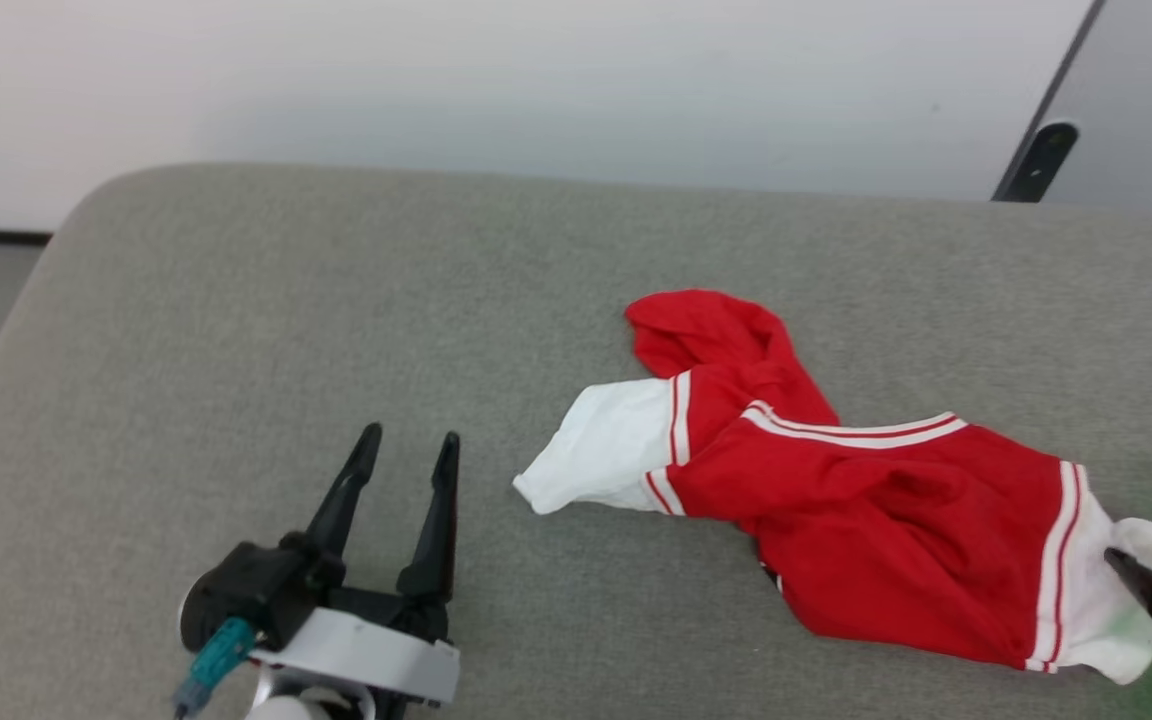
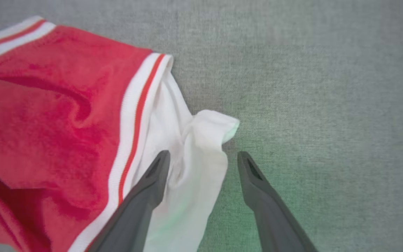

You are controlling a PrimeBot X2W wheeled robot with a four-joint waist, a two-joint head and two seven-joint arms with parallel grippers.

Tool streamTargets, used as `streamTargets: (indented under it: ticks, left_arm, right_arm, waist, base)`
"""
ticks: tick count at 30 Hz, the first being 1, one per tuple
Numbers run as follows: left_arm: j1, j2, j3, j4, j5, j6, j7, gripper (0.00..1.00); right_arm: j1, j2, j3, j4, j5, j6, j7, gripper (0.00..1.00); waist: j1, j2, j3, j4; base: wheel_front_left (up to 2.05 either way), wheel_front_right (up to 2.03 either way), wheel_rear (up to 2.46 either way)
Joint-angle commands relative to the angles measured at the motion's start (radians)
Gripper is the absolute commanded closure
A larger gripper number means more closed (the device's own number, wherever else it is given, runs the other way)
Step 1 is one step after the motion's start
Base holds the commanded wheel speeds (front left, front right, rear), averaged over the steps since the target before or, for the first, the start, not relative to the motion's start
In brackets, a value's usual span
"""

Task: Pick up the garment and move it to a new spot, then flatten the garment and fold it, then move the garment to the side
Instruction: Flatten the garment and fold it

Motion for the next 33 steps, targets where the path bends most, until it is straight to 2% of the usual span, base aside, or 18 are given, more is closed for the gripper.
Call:
streamTargets:
  ticks: [1, 7, 12, 16, 22, 30, 33]
  left_arm:
    - [0.015, 0.003, 0.007, -0.006, -0.004, -0.003, 0.0, 0.0]
    - [0.07, 0.016, 0.04, -0.022, -0.015, -0.003, 0.0, 0.0]
    - [0.106, 0.013, 0.061, -0.046, -0.012, -0.002, 0.0, 0.0]
    - [0.129, 0.009, 0.086, -0.063, -0.008, -0.002, 0.0, 0.0]
    - [0.166, -0.003, 0.128, -0.089, 0.006, -0.002, 0.0, 0.0]
    - [0.202, -0.017, 0.15, -0.086, 0.017, -0.002, 0.0, 0.0]
    - [0.201, -0.022, 0.15, -0.083, 0.014, -0.002, 0.0, 0.0]
  right_arm:
    - [0.023, -0.009, -0.003, -0.024, 0.0, -0.001, -0.019, 0.0]
    - [0.112, -0.028, 0.009, -0.191, -0.037, -0.001, -0.136, 0.0]
    - [0.209, -0.034, 0.016, -0.357, -0.12, -0.001, -0.38, 0.0]
    - [0.272, 0.001, 0.009, -0.423, -0.177, -0.001, -0.55, 0.0]
    - [0.351, 0.085, 0.021, -0.481, -0.28, -0.001, -0.738, 0.0]
    - [0.42, 0.211, -0.04, -0.559, -0.411, -0.001, -0.794, 0.0]
    - [0.432, 0.234, -0.039, -0.581, -0.433, -0.001, -0.795, 0.0]
  waist:
    - [0.0, 0.0, -0.033, -0.03]
    - [0.0, 0.0, -0.082, -0.08]
    - [0.0, 0.0, -0.097, -0.116]
    - [0.0, 0.0, -0.103, -0.149]
    - [0.0, 0.0, -0.107, -0.202]
    - [0.0, 0.0, -0.105, -0.242]
    - [0.0, 0.0, -0.103, -0.244]
  base:
    - [0.0, 0.0, 0.0]
    - [0.0, 0.0, 0.0]
    - [0.0, 0.0, 0.0]
    - [0.0, 0.0, 0.0]
    - [0.0, 0.0, 0.0]
    - [0.0, 0.0, 0.0]
    - [0.0, 0.0, 0.0]
